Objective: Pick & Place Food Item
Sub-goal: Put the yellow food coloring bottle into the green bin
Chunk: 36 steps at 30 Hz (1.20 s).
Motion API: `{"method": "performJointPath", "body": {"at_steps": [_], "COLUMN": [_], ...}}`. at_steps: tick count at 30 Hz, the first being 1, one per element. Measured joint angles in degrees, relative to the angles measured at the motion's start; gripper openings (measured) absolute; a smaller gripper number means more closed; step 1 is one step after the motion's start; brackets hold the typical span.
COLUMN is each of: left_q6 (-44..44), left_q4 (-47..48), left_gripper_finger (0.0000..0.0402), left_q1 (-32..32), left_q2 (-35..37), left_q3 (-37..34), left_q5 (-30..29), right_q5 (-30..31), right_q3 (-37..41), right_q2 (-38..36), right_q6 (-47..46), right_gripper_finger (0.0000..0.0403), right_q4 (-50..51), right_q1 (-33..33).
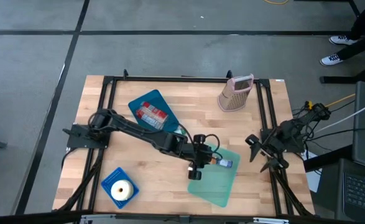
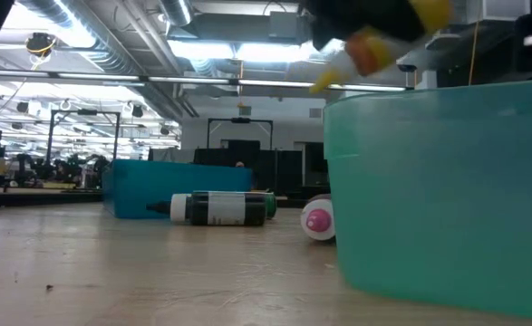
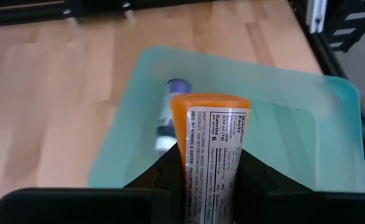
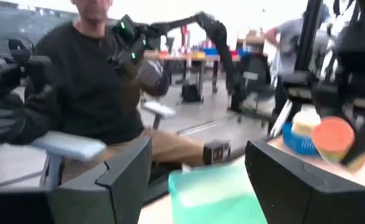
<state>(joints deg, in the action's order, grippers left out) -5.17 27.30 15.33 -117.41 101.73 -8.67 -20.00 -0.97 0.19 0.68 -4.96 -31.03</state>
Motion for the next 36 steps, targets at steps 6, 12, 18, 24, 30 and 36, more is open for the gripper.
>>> {"method": "performJointPath", "body": {"at_steps": [6,12,18,24,30,36], "left_q6": [0.5,0.7,7.0,11.4,13.0,15.7], "left_q4": [-6.5,-10.7,-16.5,-20.3,-20.1,-19.9], "left_gripper_finger": [0.0079,0.0079,0.0079,0.0079,0.0079,0.0079], "left_q1": [-0.5,-0.9,-0.8,-0.9,-1.6,-2.8], "left_q2": [-4.0,-6.7,-8.3,-10.2,-14.4,-16.5], "left_q3": [0.0,0.0,0.0,0.0,0.0,0.0], "left_q5": [4.3,8.9,12.1,14.3,14.0,13.1], "right_q5": [-0.1,0.1,0.1,0.1,0.1,1.8], "right_q3": [0.1,0.1,0.1,0.1,0.1,0.1], "right_q2": [0.0,0.0,0.0,0.0,0.0,0.0], "right_q6": [-0.2,-0.2,-0.2,-0.2,-0.2,-0.2], "right_gripper_finger": [0.0254,0.0254,0.0254,0.0254,0.0254,0.0254], "right_q4": [-0.1,-0.2,-0.2,-0.2,-0.2,-0.2], "right_q1": [0.0,0.1,0.1,0.1,0.1,0.1]}}
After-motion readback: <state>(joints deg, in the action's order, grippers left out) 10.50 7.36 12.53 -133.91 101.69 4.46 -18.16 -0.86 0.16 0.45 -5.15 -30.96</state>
